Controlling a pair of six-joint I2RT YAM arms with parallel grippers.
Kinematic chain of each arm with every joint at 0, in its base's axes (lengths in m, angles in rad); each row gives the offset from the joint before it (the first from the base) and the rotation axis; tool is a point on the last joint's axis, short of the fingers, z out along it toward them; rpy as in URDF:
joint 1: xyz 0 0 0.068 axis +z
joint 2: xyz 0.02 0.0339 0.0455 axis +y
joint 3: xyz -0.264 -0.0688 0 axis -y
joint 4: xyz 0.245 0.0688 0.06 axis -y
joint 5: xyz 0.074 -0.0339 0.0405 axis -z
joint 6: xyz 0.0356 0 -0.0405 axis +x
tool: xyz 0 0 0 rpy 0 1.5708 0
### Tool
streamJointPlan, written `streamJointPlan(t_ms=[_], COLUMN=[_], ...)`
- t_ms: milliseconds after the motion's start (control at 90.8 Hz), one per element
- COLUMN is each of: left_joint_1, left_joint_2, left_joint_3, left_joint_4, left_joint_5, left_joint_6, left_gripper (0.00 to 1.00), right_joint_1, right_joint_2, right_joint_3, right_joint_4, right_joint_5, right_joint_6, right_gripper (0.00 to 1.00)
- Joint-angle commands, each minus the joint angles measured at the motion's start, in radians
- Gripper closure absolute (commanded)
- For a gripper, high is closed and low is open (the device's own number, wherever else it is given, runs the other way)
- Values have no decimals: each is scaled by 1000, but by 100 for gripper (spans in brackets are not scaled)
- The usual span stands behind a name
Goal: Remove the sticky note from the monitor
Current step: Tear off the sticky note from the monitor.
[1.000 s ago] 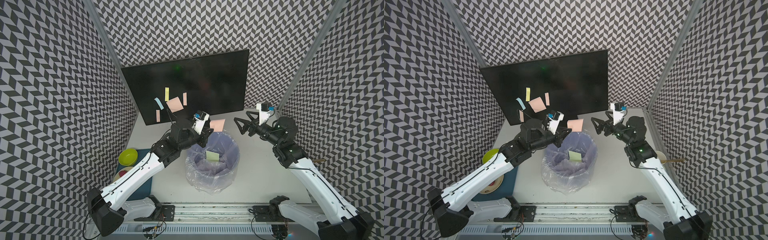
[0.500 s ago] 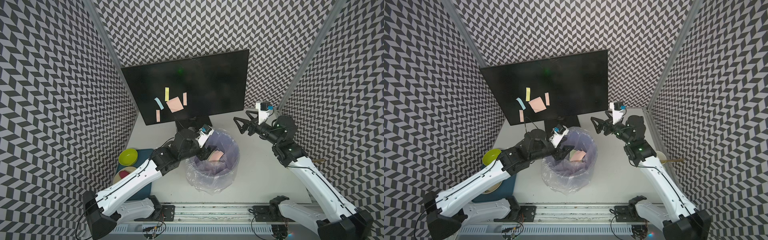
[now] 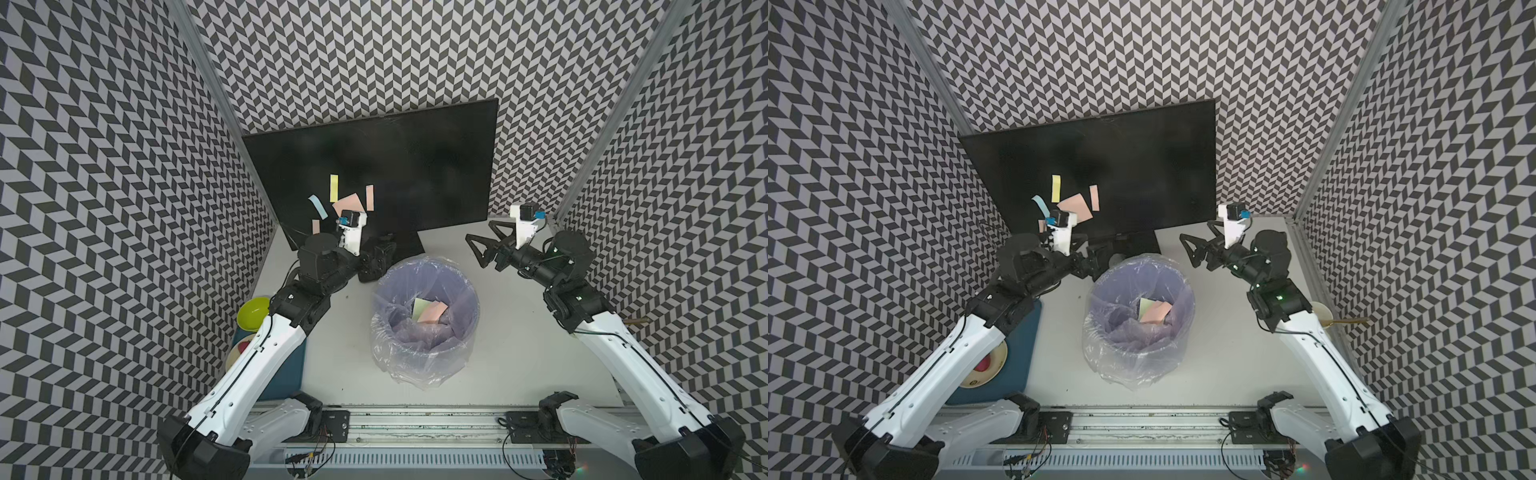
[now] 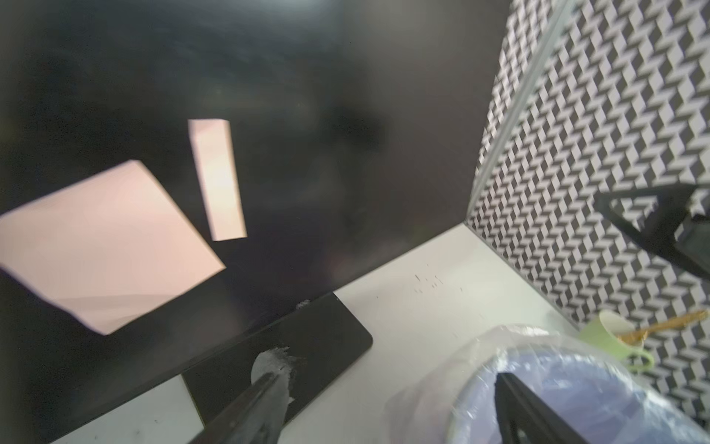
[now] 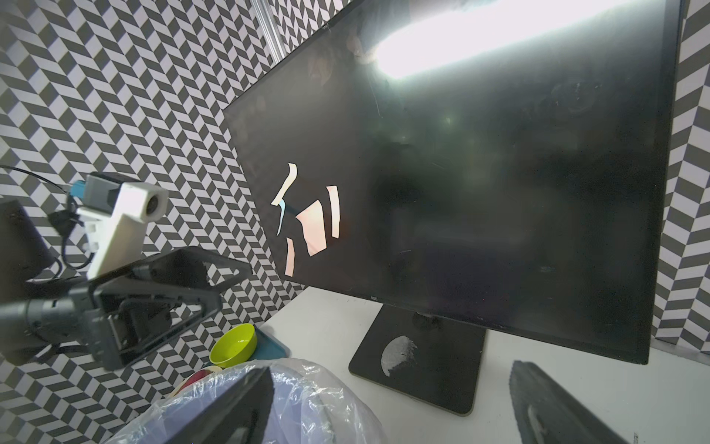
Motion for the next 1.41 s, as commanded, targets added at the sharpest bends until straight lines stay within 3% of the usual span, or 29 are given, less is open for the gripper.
streamJointPlan(t_ms=[0,132,386,870,1399], left_joint_1=[105,195,198,151,135], left_joint_2=[-1,27,128,335,448], left_joint_3=[-45,-112,-118,-10,62], left_joint_4=[175,322,463,569,633], left_joint_5=[96,89,31,34,113], left_joint_6=[-146,-294,-379,-423,-500], left_gripper=[10,10,11,16,16], right_joint_1=[-4,-1,43,71,72], right_joint_2=[6,16,24,36,37], right_joint_3=[23,17,4,3,-6], right_joint_4=[73,99,110,115,121], right_joint_5=[-36,-95,-83,-65,-57], right_joint_6=[21,49,64,63,56], right_gripper=[1,1,1,1,1])
